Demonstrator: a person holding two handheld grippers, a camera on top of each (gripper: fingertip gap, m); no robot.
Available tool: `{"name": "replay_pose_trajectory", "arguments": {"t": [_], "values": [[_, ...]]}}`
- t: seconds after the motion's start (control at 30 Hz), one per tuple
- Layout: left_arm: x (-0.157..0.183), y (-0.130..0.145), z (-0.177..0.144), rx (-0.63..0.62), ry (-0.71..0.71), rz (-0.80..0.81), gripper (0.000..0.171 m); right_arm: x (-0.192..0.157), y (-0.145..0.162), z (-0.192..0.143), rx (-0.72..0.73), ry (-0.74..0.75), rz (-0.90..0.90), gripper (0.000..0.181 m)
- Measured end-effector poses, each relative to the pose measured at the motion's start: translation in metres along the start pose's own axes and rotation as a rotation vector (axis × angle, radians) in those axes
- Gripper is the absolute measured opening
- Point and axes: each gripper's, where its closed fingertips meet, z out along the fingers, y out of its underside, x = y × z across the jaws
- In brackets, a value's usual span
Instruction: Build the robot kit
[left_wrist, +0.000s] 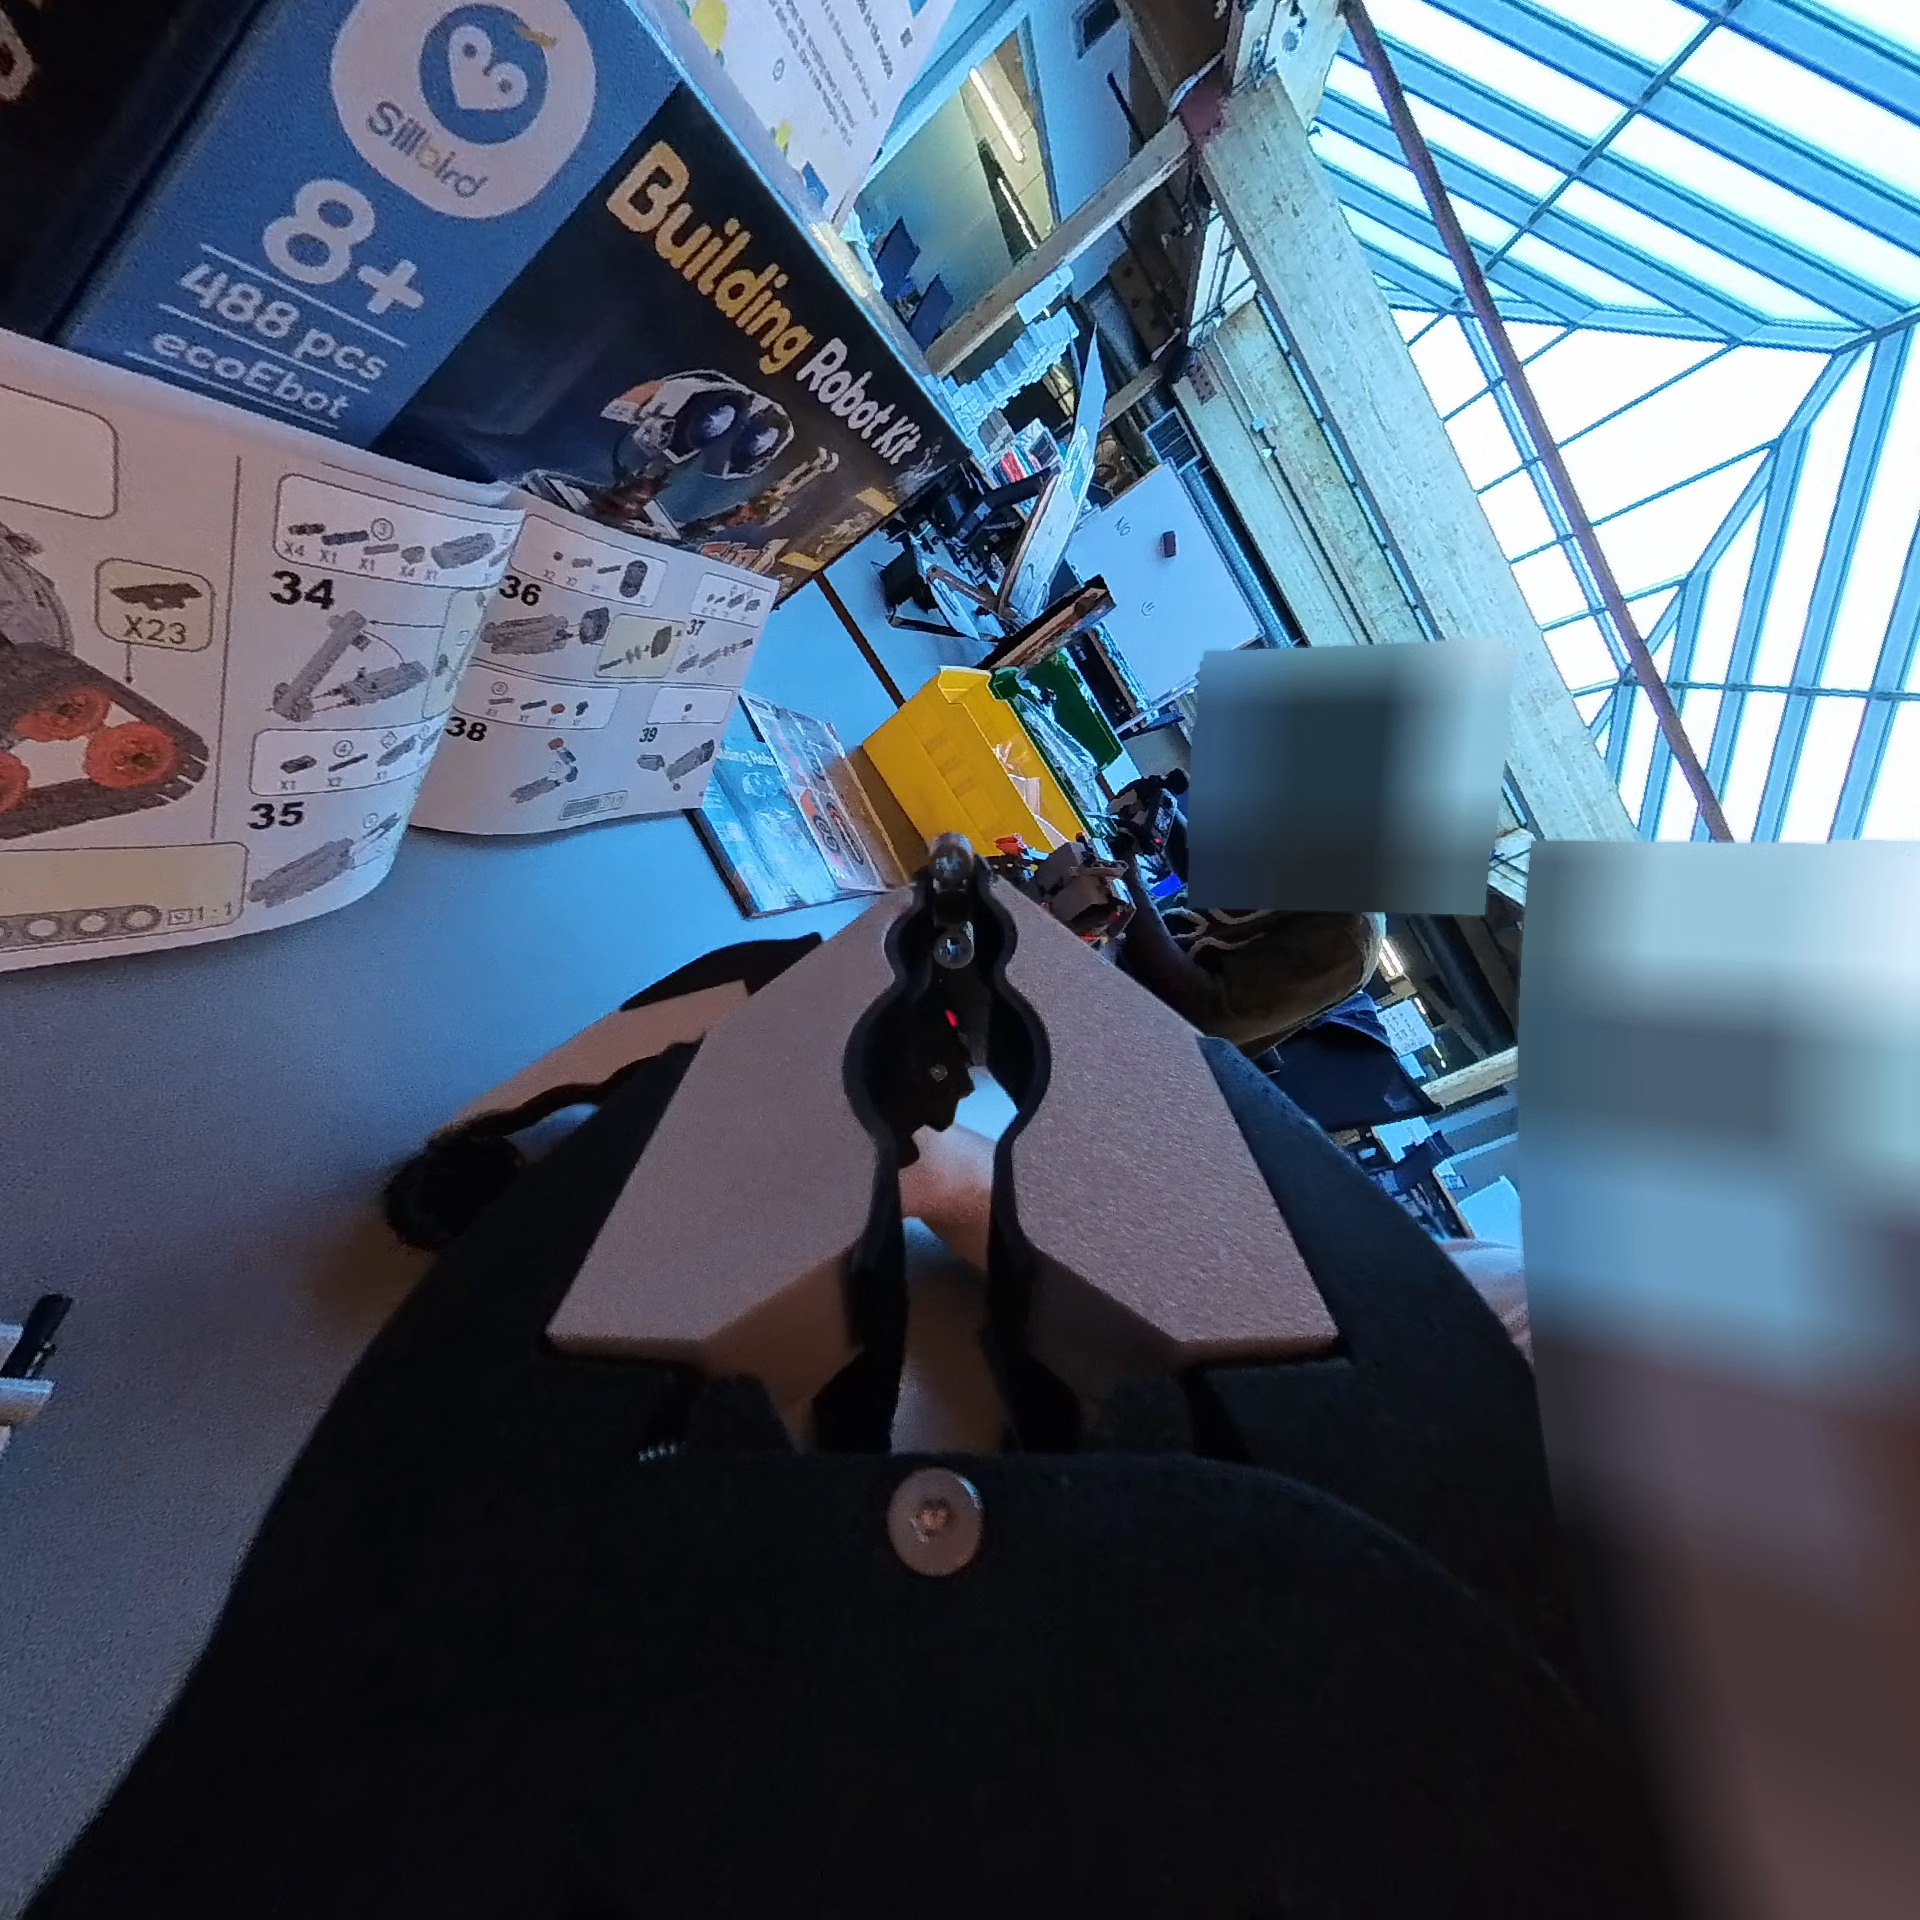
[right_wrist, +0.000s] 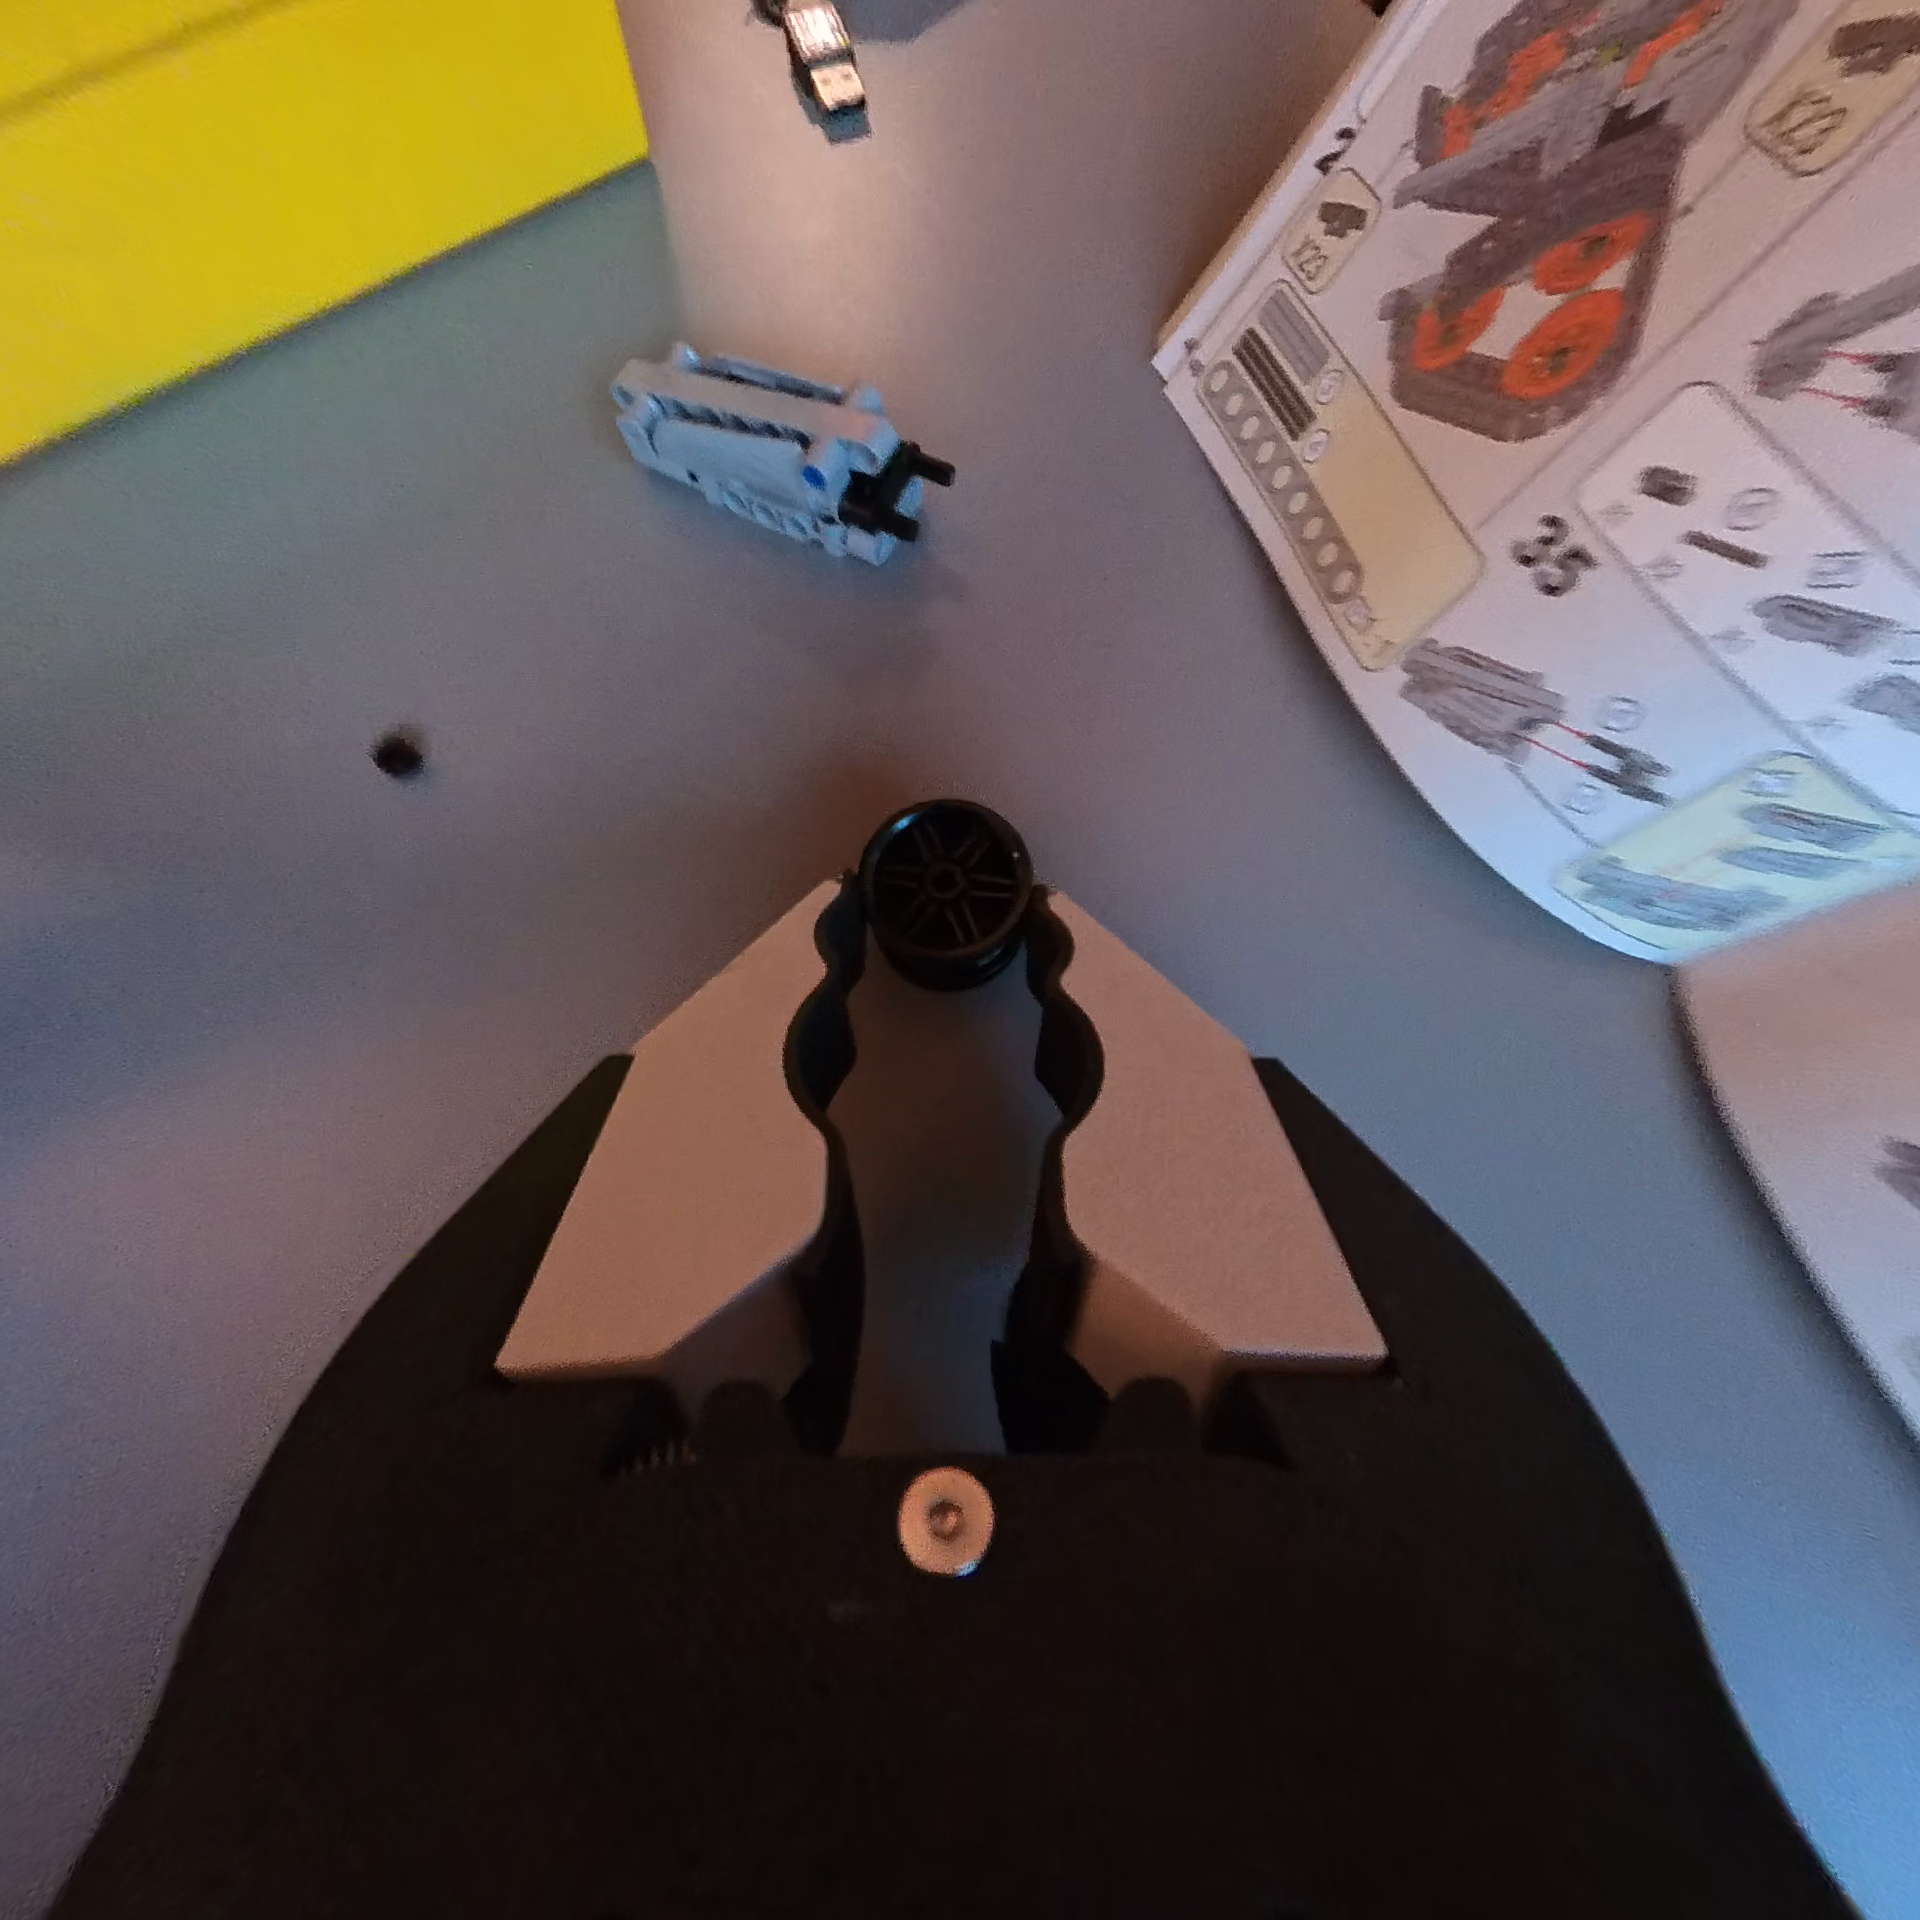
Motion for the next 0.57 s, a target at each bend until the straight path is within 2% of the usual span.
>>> {"name": "replay_pose_trajectory", "arguments": {"t": [0.1, 0.23, 0.33, 0.47, 0.57], "values": [[0.000, -0.001, -0.001, 0.010, -0.001, 0.003, 0.004, 0.031, 0.013, -0.035, 0.025, 0.117, -0.057, 0.030], [-0.006, 0.000, 0.001, 0.012, -0.017, 0.000, 0.004, 0.071, 0.037, -0.096, 0.123, 0.198, 0.119, 0.030], [-0.013, 0.002, 0.006, 0.008, -0.033, -0.009, 0.004, 0.098, 0.059, -0.133, 0.158, 0.317, 0.154, 0.030], [-0.021, 0.004, 0.017, 0.026, -0.038, -0.022, 0.005, 0.110, 0.043, -0.157, 0.313, 0.291, 0.261, 0.030], [-0.017, 0.007, 0.030, 0.031, 0.023, -0.037, 0.004, 0.102, 0.033, -0.155, 0.437, 0.122, 0.423, 0.029]]}}
